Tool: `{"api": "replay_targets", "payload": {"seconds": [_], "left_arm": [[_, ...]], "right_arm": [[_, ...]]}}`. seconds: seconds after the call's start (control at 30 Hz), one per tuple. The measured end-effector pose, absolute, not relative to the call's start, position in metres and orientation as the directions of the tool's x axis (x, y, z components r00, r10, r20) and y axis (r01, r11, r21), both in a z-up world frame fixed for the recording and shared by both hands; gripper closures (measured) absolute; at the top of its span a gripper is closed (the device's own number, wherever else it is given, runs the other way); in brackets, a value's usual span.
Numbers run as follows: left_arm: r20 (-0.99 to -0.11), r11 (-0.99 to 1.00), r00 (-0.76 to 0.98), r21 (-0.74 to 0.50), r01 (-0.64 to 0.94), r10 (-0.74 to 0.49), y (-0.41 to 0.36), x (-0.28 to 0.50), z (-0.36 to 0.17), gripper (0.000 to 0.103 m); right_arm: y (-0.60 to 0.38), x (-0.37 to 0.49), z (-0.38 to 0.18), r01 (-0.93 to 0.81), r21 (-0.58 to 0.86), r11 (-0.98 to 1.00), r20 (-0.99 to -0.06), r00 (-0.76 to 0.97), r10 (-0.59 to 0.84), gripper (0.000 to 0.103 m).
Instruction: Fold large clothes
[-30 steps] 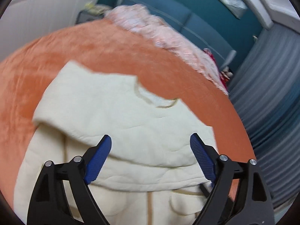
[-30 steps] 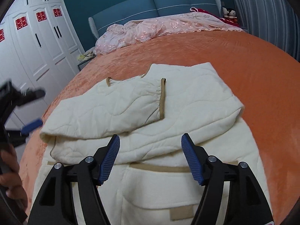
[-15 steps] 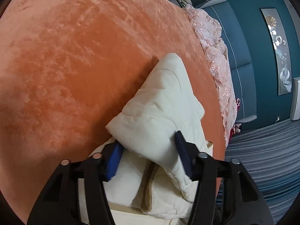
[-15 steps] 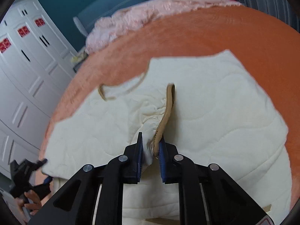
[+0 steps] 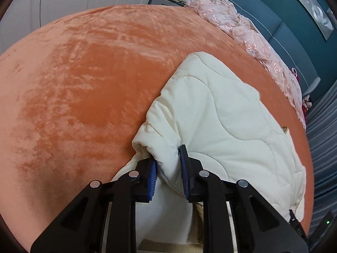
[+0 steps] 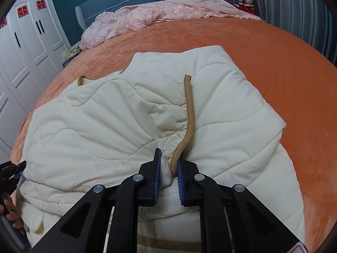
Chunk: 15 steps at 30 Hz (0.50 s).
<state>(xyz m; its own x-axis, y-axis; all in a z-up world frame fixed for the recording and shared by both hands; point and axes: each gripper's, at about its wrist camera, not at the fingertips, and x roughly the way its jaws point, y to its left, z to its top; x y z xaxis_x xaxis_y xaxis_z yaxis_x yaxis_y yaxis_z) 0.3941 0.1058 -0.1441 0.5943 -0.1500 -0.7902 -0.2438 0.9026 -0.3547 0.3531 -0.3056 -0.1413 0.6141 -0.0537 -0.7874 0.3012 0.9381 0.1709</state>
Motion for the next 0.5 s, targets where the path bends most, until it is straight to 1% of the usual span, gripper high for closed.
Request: {"api": "replay_targets", "payload": {"seconds": [0.1, 0.13, 0.23, 0.27, 0.3, 0.33, 0.43, 0.5], "left_arm": [[-0.799, 0.955, 0.599, -0.219, -0.202, -0.057, 0.091, 0.393, -0.138, 0.081], [-0.802, 0.966, 0.597, -0.170, -0.195, -0.021, 0.087, 0.391, -0.132, 0.078], [-0.785, 0.983, 0.617, -0.069, -0.171, 0.052, 0.082, 0.370, -0.102, 0.069], [-0.767, 0.984, 0.639, -0.056, -0.166, 0.064, 0.082, 0.360, -0.090, 0.065], [-0.746, 0.986, 0.663, -0.066, -0.155, 0.054, 0.082, 0.354, -0.079, 0.063], [-0.730, 0.986, 0.682, -0.080, -0.143, 0.040, 0.079, 0.351, -0.069, 0.058], [-0.724, 0.989, 0.689, -0.126, -0.077, -0.039, 0.057, 0.363, -0.056, 0.055], [-0.742, 0.993, 0.669, -0.108, -0.050, -0.047, 0.038, 0.376, -0.065, 0.054]], "right_arm": [[-0.304, 0.351, -0.134, 0.307, 0.146, 0.940, -0.800, 0.596, -0.070, 0.087], [-0.304, 0.345, -0.126, 0.322, 0.132, 0.937, -0.800, 0.593, -0.091, 0.080], [-0.304, 0.315, -0.089, 0.361, 0.111, 0.926, -0.744, 0.648, -0.163, 0.079], [-0.303, 0.307, -0.077, 0.367, 0.105, 0.924, -0.719, 0.671, -0.184, 0.078], [-0.299, 0.302, -0.068, 0.357, 0.115, 0.927, -0.697, 0.694, -0.181, 0.077], [-0.294, 0.304, -0.064, 0.333, 0.129, 0.934, -0.695, 0.702, -0.155, 0.077], [-0.270, 0.326, -0.067, 0.236, 0.180, 0.955, -0.717, 0.696, -0.037, 0.077], [-0.252, 0.342, -0.080, 0.197, 0.176, 0.964, -0.739, 0.674, -0.003, 0.077]]}}
